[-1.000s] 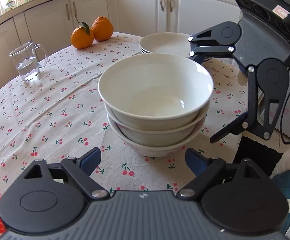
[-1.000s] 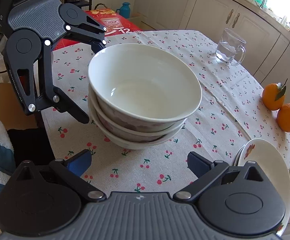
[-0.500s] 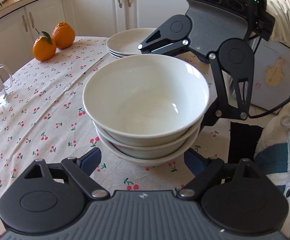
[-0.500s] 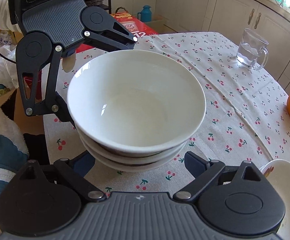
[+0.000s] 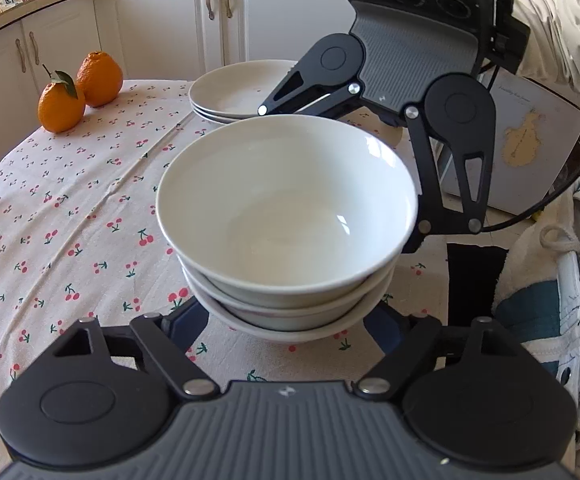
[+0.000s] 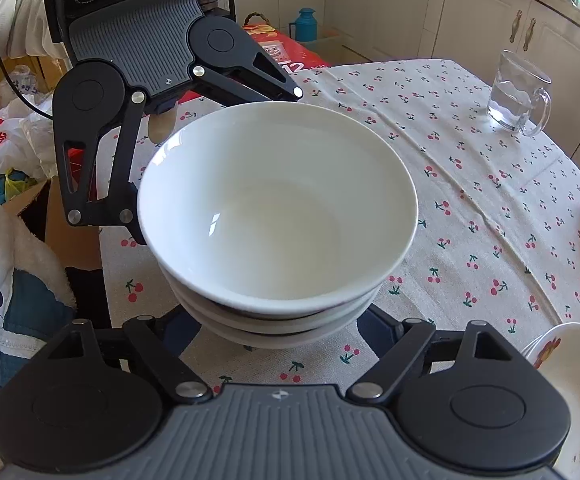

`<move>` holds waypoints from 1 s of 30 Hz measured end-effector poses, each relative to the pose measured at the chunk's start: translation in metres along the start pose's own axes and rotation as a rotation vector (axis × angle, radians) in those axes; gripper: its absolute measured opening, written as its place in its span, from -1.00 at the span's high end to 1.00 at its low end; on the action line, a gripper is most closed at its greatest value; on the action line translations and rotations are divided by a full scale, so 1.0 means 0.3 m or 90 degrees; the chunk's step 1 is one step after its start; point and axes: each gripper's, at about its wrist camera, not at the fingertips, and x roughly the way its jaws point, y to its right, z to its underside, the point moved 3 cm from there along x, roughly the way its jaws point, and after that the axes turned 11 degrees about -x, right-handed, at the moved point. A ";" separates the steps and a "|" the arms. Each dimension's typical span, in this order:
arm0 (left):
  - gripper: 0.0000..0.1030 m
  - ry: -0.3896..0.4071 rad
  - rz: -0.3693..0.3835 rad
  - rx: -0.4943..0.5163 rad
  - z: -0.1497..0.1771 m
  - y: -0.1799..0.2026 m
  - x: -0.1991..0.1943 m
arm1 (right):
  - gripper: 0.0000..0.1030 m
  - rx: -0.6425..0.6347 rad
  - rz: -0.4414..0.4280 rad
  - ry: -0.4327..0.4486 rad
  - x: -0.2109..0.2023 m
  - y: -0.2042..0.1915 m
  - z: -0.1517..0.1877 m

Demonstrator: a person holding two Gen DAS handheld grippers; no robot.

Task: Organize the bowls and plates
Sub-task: 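Lift the bowl stack with both tools and carry it over the plate stack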

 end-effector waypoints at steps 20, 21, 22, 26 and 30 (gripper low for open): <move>-0.59 0.007 -0.006 0.009 -0.028 0.018 -0.009 | -0.65 0.015 -0.015 0.001 -0.023 -0.005 0.002; -0.59 0.008 -0.007 0.009 -0.036 0.022 -0.008 | -0.65 0.014 -0.012 0.002 -0.030 -0.006 0.004; -0.59 0.010 -0.009 0.011 -0.045 0.028 -0.008 | -0.65 0.015 -0.010 0.003 -0.039 -0.005 0.006; -0.59 0.019 -0.014 0.020 -0.087 0.050 -0.002 | -0.65 0.014 0.003 0.007 -0.076 0.000 0.019; -0.59 0.026 -0.018 0.034 -0.142 0.068 0.014 | -0.65 0.013 0.019 0.009 -0.122 0.020 0.039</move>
